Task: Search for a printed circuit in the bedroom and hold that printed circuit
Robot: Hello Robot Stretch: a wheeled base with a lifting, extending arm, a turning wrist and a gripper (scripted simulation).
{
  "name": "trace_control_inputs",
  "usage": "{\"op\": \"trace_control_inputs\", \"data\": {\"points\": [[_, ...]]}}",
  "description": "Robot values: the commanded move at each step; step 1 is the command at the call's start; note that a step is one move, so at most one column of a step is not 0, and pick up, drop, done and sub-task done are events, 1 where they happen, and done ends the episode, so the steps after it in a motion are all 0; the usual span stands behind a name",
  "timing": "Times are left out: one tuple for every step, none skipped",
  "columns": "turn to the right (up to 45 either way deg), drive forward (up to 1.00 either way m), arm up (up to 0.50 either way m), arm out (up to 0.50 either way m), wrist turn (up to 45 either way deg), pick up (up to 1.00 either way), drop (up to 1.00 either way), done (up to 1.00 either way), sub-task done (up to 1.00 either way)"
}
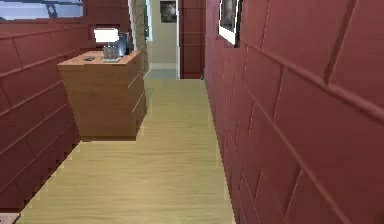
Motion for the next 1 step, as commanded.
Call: {"op": "trace_control_inputs", "data": {"points": [[0.0,0.6,0.0,0.0,0.0,0.0,0.0,0.0,0.0]]}}
